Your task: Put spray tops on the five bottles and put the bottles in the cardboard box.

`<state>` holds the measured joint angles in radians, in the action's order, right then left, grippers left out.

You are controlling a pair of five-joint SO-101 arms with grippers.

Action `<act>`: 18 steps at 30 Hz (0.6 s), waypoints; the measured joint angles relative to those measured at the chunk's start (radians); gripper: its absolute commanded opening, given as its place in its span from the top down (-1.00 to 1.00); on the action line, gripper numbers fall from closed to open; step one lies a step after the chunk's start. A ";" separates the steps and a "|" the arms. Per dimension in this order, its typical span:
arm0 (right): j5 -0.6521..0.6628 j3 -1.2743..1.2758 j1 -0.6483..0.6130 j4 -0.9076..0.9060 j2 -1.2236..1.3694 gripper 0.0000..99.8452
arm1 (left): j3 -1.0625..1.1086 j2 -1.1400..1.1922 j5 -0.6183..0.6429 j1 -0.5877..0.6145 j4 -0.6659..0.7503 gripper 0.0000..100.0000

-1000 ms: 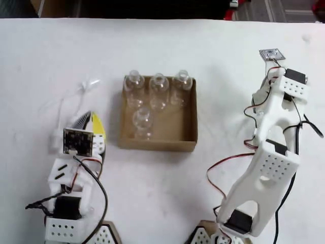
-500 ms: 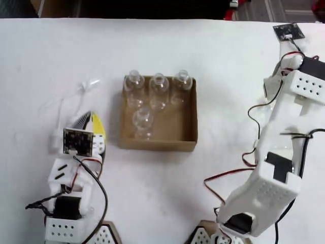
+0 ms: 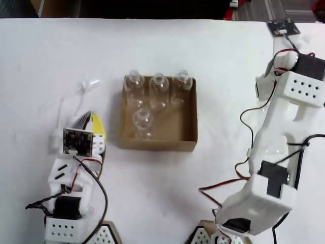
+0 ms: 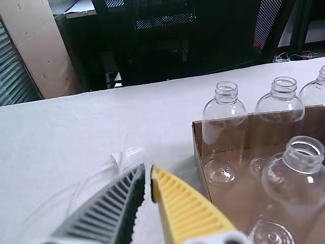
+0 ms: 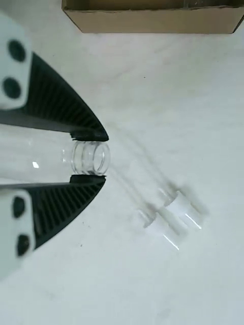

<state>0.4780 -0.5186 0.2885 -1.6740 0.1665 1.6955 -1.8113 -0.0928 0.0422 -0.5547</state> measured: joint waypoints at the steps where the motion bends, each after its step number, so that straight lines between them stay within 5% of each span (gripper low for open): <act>1: -0.012 0.000 0.000 -0.006 -0.015 0.97 | 0.000 0.000 0.000 0.000 0.000 0.95; 9: -0.046 0.092 -0.008 -0.017 -0.181 0.97 | 0.000 0.000 0.000 0.000 0.000 0.95; 18: -0.117 0.356 -0.152 -0.017 -0.528 0.97 | 0.000 0.000 0.000 0.000 0.000 0.95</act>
<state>0.3613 -0.1626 0.1366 -1.6909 -0.3613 1.6955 -1.8113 -0.0928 0.0422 -0.5547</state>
